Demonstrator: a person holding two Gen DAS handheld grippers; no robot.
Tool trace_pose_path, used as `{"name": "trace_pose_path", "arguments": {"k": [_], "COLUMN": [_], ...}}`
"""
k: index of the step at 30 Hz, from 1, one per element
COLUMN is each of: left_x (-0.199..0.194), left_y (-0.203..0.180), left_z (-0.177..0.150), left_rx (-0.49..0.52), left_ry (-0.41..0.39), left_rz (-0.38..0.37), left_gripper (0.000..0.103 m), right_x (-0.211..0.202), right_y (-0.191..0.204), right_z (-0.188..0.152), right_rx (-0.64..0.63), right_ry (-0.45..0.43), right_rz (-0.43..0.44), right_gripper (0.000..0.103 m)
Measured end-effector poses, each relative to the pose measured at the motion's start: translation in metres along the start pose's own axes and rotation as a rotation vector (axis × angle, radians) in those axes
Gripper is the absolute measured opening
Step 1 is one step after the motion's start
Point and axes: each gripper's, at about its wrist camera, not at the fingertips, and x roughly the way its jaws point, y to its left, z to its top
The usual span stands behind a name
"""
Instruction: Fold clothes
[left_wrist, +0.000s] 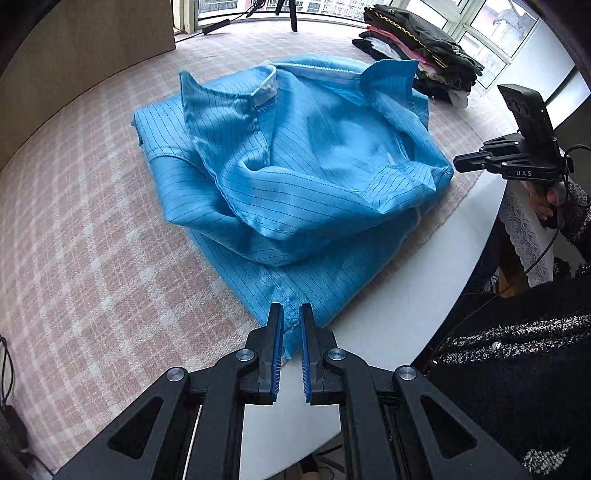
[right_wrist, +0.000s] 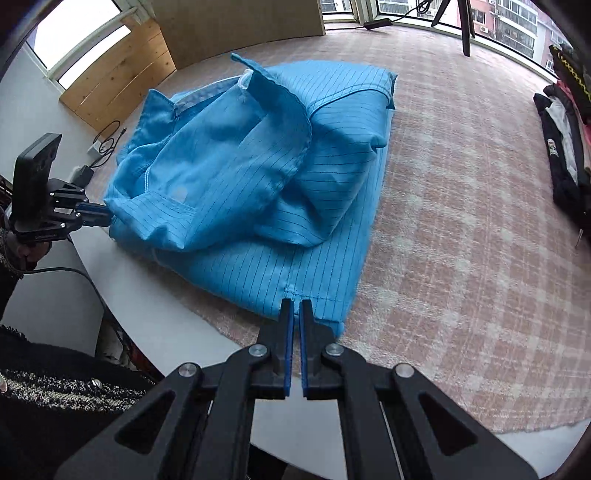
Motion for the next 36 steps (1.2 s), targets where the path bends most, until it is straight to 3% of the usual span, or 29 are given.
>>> {"name": "trace_pose_path", "arguments": {"k": [1, 3, 5, 8, 11, 13, 18, 19, 22, 24, 26, 31, 33, 36], "left_x": [-0.009, -0.021, -0.026, -0.017, 0.019, 0.039, 0.075, 0.079, 0.087, 0.083, 0.072, 0.064, 0.073, 0.081], "left_y": [-0.003, -0.011, -0.019, -0.041, -0.079, -0.1, -0.109, -0.107, -0.103, -0.104, -0.107, -0.116, -0.115, -0.118], "left_z": [0.003, 0.016, 0.035, 0.065, 0.086, 0.093, 0.109, 0.11, 0.107, 0.101, 0.093, 0.078, 0.076, 0.072], "left_rx": [0.013, 0.045, 0.094, 0.18, 0.251, 0.287, 0.209, 0.186, 0.139, 0.134, 0.138, 0.139, 0.117, 0.13], "left_ry": [-0.013, -0.048, -0.08, -0.105, -0.069, -0.049, -0.072, -0.083, -0.099, -0.117, -0.15, -0.186, -0.167, -0.156], "left_rz": [0.012, 0.021, 0.006, -0.054, -0.156, -0.174, -0.191, -0.184, -0.209, -0.208, -0.2, -0.191, -0.184, -0.156], "left_gripper": [0.014, 0.022, 0.023, 0.034, 0.038, 0.041, 0.041, 0.037, 0.004, 0.002, 0.001, 0.001, 0.001, 0.001], "right_x": [-0.012, -0.033, -0.046, -0.041, -0.023, -0.011, 0.002, 0.004, 0.011, 0.021, 0.031, 0.035, 0.049, 0.07], "right_y": [-0.001, -0.003, -0.002, 0.009, 0.015, 0.018, 0.018, 0.019, 0.021, 0.017, 0.005, -0.043, -0.059, -0.068], "right_z": [0.002, 0.013, 0.029, 0.064, 0.092, 0.106, 0.123, 0.124, 0.129, 0.133, 0.137, 0.145, 0.144, 0.137], "right_rx": [0.011, 0.013, -0.017, -0.108, -0.19, -0.221, -0.237, -0.249, -0.27, -0.247, -0.179, 0.097, 0.188, 0.254], "right_ry": [-0.032, -0.121, -0.204, -0.228, -0.193, -0.16, -0.132, -0.125, -0.095, -0.036, 0.02, 0.026, 0.058, 0.122], "right_rz": [-0.005, 0.004, 0.0, 0.005, 0.015, 0.028, 0.095, 0.1, 0.146, 0.181, 0.233, 0.59, 0.67, 0.702], "right_gripper": [0.01, 0.041, 0.052, 0.052, 0.052, 0.052, 0.052, 0.051, 0.04, 0.004, 0.003, 0.003, 0.003, 0.003]}}
